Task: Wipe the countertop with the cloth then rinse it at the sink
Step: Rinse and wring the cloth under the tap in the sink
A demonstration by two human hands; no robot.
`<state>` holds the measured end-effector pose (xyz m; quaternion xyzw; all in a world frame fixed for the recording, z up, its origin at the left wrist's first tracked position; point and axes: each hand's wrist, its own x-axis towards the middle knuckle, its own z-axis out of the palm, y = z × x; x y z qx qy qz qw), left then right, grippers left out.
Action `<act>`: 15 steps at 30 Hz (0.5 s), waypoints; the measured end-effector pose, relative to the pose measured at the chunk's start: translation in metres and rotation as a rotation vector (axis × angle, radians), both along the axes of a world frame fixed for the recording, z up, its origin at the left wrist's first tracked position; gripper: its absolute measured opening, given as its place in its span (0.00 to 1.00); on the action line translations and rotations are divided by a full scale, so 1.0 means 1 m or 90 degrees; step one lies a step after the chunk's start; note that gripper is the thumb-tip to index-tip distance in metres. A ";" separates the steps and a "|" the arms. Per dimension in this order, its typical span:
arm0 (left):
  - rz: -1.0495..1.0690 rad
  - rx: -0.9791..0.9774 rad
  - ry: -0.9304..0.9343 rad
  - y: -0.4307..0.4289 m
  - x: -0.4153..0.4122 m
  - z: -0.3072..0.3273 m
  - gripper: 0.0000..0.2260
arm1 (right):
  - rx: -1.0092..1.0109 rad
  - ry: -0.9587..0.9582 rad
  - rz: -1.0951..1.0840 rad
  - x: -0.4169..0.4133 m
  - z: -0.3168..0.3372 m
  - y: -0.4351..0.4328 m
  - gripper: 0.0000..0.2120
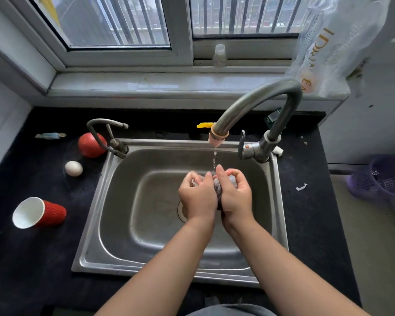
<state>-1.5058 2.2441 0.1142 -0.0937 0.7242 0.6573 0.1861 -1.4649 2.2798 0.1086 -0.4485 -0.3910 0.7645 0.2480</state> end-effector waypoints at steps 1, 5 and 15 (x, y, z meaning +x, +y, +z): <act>-0.025 0.001 0.047 0.001 -0.001 0.002 0.14 | -0.055 0.006 -0.009 -0.002 0.000 0.002 0.09; -0.157 -0.011 0.270 0.001 0.000 0.008 0.15 | -0.308 -0.023 0.037 -0.007 0.007 0.014 0.10; -0.324 -0.001 0.539 -0.008 0.003 -0.003 0.15 | -0.394 -0.140 0.150 -0.002 0.002 0.026 0.18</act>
